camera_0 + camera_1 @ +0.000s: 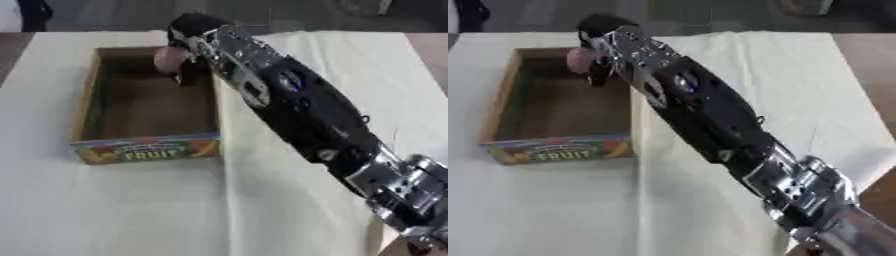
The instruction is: Pick up objects on the table and place them in the box.
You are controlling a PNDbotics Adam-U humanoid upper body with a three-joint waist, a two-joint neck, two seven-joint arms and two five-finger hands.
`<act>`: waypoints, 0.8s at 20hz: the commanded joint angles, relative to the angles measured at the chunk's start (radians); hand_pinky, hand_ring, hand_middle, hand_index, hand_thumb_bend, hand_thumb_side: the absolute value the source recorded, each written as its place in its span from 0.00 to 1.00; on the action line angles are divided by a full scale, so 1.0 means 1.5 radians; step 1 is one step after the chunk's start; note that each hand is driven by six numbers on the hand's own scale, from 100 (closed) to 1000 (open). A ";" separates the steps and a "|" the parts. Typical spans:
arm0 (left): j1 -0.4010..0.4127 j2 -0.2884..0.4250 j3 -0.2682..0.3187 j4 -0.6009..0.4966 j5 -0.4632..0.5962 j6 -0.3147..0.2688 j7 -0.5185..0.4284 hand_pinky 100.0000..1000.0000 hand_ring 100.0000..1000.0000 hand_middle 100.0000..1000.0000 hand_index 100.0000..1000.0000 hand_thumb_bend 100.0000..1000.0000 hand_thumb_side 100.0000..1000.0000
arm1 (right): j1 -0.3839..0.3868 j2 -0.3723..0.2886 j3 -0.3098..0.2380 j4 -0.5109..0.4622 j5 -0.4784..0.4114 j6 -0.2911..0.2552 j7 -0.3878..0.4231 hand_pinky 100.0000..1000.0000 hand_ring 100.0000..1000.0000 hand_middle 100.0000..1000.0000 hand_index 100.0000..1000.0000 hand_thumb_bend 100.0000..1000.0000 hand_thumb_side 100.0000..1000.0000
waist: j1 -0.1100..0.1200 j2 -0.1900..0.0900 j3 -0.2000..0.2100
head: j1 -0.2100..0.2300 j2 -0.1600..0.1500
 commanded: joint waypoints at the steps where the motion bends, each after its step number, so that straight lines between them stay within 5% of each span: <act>1: -0.008 0.003 -0.001 -0.013 0.002 0.000 -0.003 0.68 0.59 0.57 0.80 0.00 0.57 | -0.012 0.008 -0.013 0.023 0.004 -0.010 -0.017 0.61 0.65 0.36 0.45 0.08 0.05 | 0.002 -0.011 0.002 | -0.006 -0.005; 16: -0.011 0.001 -0.001 -0.013 0.002 0.002 -0.003 0.68 0.59 0.57 0.80 0.00 0.57 | 0.000 0.020 -0.021 0.069 -0.017 -0.054 0.011 0.65 0.73 0.52 0.67 0.18 0.05 | -0.001 -0.006 0.004 | 0.001 -0.011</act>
